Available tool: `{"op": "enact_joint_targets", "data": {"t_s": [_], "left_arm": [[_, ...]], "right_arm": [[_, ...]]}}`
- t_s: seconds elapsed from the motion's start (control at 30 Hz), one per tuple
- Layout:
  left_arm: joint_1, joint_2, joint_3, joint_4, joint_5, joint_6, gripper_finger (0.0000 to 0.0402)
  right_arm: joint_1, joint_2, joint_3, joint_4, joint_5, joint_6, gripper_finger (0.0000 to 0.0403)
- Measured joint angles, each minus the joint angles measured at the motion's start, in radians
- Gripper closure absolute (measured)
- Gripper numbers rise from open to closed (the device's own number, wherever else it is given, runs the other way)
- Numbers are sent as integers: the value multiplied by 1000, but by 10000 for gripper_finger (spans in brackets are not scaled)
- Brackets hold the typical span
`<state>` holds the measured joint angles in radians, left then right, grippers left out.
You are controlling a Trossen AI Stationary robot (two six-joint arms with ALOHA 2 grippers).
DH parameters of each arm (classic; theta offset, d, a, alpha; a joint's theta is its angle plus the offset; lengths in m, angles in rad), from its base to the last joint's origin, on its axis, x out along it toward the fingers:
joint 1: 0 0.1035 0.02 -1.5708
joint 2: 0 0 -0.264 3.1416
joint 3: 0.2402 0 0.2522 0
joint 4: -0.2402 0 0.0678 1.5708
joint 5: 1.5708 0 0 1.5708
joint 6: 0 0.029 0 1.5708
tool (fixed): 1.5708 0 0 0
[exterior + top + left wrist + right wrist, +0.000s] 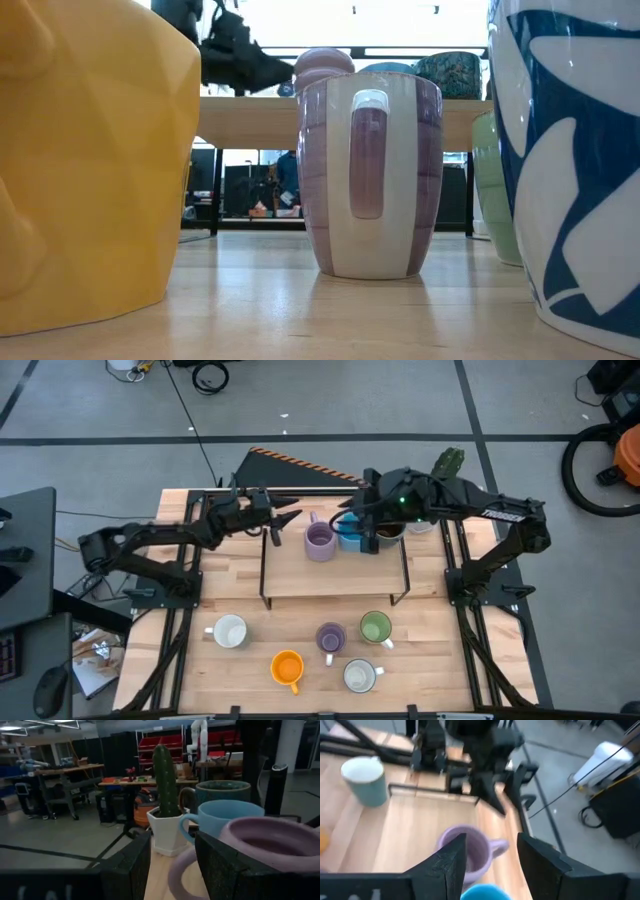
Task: Place coffee mugs
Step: Put the left white mug on the shelf
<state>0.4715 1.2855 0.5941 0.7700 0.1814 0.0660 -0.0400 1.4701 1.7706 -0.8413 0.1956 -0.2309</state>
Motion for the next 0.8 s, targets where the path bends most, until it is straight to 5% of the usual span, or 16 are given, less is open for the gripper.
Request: {"op": "enact_joint_targets", "data": {"t_s": [0.23, 0.4, 0.57, 0.8], "left_arm": [[-55, -170, 0, -320, -14, 31, 242], [-172, -317, 0, -570, -174, 81, 242], [-271, -472, 0, -724, -196, 39, 242], [-410, -646, 0, -802, 59, 6, 242]], "right_arm": [[55, 0, -17, -7, 24, 45, 224], [99, 1, -147, 111, 90, 64, 224], [156, -3, -258, 181, 135, 69, 224], [264, -71, -337, 257, 177, 77, 225]]}}
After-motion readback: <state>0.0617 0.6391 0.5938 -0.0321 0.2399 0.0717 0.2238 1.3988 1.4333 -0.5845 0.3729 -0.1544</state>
